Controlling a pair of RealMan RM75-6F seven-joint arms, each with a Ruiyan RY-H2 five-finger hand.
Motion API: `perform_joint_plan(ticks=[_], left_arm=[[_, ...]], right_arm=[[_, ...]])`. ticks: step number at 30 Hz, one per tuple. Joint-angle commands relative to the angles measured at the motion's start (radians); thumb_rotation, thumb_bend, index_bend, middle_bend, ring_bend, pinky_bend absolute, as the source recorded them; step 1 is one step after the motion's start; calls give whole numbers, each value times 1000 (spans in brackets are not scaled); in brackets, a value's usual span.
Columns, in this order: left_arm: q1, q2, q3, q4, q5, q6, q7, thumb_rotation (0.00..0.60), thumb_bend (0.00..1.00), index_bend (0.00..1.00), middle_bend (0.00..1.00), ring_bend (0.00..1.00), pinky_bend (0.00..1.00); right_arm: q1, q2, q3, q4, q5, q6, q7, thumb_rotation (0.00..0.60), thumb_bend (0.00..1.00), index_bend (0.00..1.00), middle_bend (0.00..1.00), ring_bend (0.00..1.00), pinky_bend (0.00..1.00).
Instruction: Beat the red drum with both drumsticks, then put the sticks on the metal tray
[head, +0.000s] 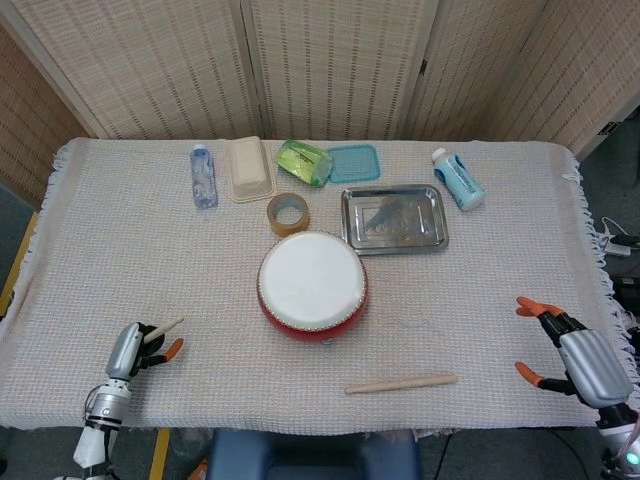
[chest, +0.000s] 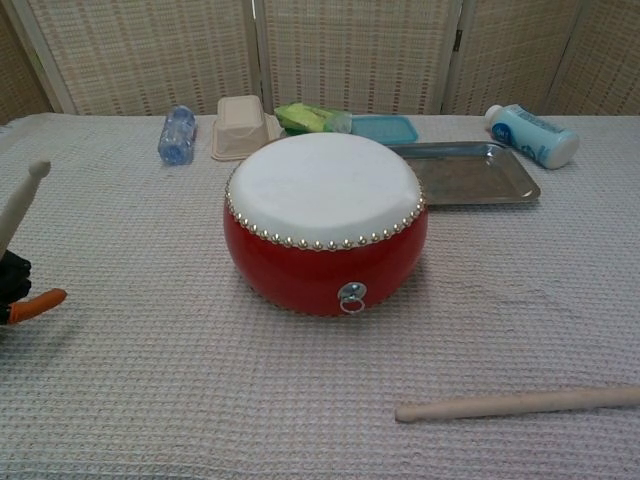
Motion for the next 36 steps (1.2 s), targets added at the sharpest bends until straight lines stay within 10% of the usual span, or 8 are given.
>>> perform_joint_plan(ticks=[1,18,36], left_arm=[[-16,86,13,-61,32,29,180,600,349,1000,1000,1000,1000],[-3,283,0,-382,28,98,440,600,348,1000,1000,1000,1000],[-2,289,17,-385,19,83,425,600,346,1000,1000,1000,1000]], right_arm=[[46,-19,-25,-10,-32,-79,3,600,181,330,274,212,388],[224,-346,-13,39,-38,-366,-319,600,181,454,274,101,332],[288,-506,-13,108,68,-491,-530,600,199,477,274,104,332]])
